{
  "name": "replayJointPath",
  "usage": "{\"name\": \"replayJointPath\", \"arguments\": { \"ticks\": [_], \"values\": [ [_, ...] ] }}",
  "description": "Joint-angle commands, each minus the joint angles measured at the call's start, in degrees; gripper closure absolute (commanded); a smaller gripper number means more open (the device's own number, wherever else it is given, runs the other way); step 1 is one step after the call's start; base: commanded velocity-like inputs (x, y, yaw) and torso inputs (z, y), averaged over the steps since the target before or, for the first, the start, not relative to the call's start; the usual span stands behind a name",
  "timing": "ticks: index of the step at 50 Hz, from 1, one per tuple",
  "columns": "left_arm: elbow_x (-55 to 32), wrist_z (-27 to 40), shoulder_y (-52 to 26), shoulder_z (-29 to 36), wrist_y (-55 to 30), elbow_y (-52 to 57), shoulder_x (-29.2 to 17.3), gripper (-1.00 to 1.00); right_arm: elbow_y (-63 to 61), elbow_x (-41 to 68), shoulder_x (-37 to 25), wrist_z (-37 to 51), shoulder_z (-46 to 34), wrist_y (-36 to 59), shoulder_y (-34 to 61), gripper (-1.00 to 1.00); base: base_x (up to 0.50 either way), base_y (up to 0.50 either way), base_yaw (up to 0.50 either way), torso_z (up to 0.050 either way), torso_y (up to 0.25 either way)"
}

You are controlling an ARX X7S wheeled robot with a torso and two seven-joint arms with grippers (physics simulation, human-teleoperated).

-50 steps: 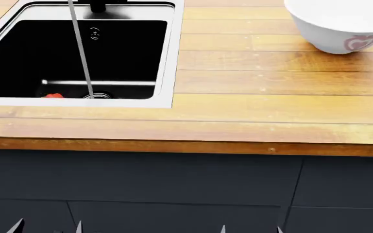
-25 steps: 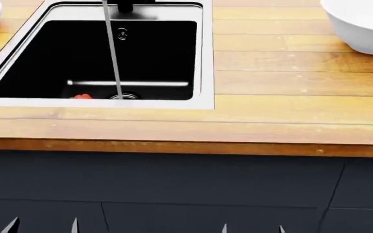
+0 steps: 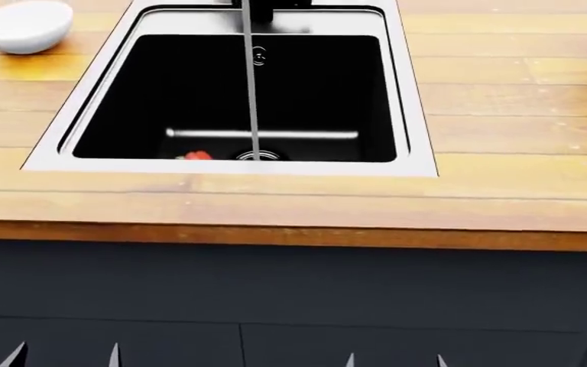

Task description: Pick the eggplants and mangos from the sink and place them in one bowl. Place the bell pepper in the other bowl. Then turn off the sink faucet.

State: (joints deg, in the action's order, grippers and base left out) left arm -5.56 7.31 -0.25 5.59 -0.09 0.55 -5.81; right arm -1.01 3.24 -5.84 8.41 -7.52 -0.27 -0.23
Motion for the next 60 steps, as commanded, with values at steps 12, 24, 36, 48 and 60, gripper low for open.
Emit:
{"name": "replayJointPath", "arguments": {
  "ticks": [12, 24, 36, 48, 60],
  "values": [
    [-2.0, 1.0, -0.1, 1.4, 0.7, 0.3, -0.8, -1.0, 0.2, 0.8, -1.2, 1.8, -1.2, 0.2, 0.3, -1.0, 0.0, 0.0, 0.0, 0.05, 0.0],
    [-2.5, 1.6, -0.1, 2.0, 1.0, 0.3, -1.5, -1.0, 0.1, 0.9, -1.7, 2.6, -2.0, 0.3, 0.3, -1.0, 0.0, 0.0, 0.0, 0.05, 0.0],
    [-4.3, 1.6, 0.1, 2.0, 1.4, 0.8, -2.0, -1.0, 0.2, 1.4, -2.2, 2.9, -2.7, 0.6, 0.5, -1.0, 0.0, 0.0, 0.0, 0.046, 0.0],
    [-4.4, 3.1, -0.2, 2.3, 0.0, 1.5, -2.5, -1.0, 0.7, 2.8, -2.6, 2.8, -2.9, 0.2, 0.8, -1.0, 0.0, 0.0, 0.0, 0.0, 0.0],
    [-14.2, 2.6, -20.6, 2.1, -33.5, 20.7, -8.8, -1.0, -32.1, 16.9, -14.4, -1.1, 7.2, 45.8, 19.9, -1.0, 0.0, 0.0, 0.0, 0.0, 0.0]
  ]
}}
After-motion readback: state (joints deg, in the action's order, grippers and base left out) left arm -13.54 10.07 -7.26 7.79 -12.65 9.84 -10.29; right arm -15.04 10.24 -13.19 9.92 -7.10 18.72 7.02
